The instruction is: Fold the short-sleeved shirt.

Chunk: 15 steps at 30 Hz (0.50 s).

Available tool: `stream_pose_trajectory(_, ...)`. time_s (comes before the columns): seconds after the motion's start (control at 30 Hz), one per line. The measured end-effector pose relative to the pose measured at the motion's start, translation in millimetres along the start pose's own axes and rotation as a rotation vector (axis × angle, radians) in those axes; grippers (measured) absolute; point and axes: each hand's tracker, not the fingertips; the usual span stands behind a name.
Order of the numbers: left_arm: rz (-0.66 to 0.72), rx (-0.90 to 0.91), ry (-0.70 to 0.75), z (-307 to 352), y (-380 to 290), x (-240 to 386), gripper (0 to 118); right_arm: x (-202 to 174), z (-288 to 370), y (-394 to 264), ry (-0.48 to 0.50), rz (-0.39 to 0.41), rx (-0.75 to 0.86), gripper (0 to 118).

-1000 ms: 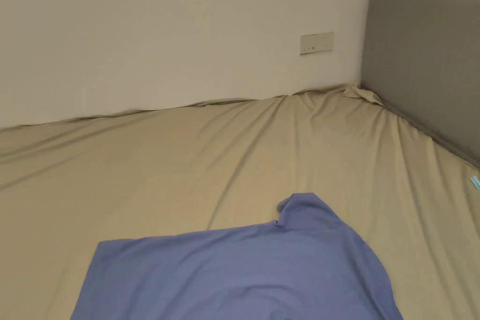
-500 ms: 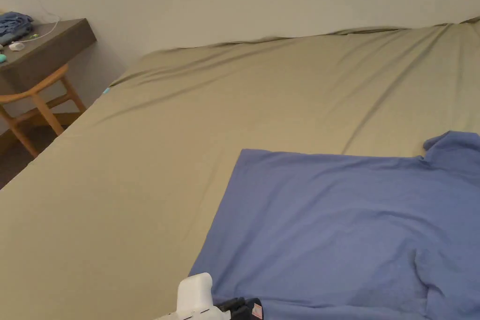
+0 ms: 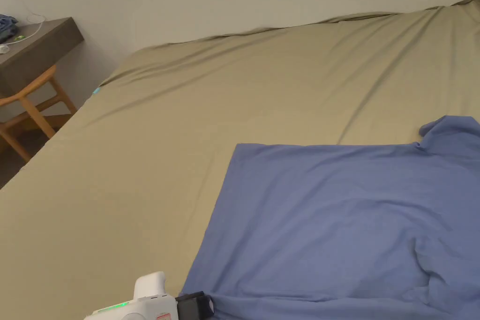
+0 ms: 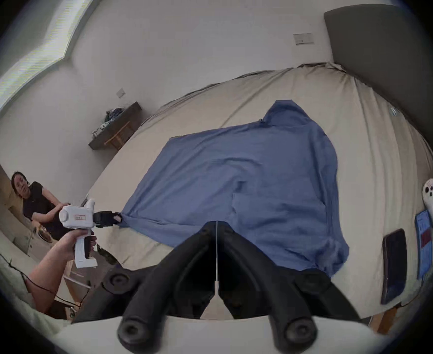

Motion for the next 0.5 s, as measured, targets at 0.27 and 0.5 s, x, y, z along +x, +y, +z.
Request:
stream_pose_trajectory(0.27, 0.142, 0.148, -0.067, 17, -2, 5, 5, 50, -2, -18, -0.235, 0.043, -0.128, 3)
stream_pose_trajectory(0.5, 0.173, 0.078, -0.196, 52, -5, 48, 5, 119, -28, -46, -0.351, 0.087, -0.222, 10)
